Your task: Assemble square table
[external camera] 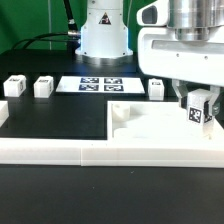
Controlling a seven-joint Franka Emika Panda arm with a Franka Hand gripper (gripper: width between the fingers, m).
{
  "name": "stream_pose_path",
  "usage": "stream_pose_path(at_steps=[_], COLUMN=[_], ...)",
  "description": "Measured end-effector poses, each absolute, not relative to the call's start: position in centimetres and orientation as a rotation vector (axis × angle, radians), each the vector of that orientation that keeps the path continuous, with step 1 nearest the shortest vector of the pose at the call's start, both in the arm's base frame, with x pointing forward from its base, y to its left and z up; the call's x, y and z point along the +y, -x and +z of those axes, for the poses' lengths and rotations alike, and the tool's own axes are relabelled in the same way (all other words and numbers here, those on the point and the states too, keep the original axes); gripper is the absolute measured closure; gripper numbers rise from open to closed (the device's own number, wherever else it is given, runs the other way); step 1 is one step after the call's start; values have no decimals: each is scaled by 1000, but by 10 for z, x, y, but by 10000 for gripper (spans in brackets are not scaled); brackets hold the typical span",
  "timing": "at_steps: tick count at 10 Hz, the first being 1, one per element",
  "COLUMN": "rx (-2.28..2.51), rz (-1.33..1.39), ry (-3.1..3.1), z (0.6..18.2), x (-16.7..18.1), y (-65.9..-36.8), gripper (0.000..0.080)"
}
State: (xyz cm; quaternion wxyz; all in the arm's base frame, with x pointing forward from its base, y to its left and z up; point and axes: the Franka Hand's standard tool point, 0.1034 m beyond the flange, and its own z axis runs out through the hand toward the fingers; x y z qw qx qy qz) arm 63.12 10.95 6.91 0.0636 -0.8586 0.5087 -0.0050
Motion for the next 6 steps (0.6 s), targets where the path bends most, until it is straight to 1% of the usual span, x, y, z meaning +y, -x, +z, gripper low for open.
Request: stream_pose_path(at_steps=[3,5,6], rx=[2106,2336,2366], rz=[72,113,112], ry=[2138,1838,1797], z=[68,68,68], x=[112,112,113], y=[-629,-629,-629], gripper=[508,508,508])
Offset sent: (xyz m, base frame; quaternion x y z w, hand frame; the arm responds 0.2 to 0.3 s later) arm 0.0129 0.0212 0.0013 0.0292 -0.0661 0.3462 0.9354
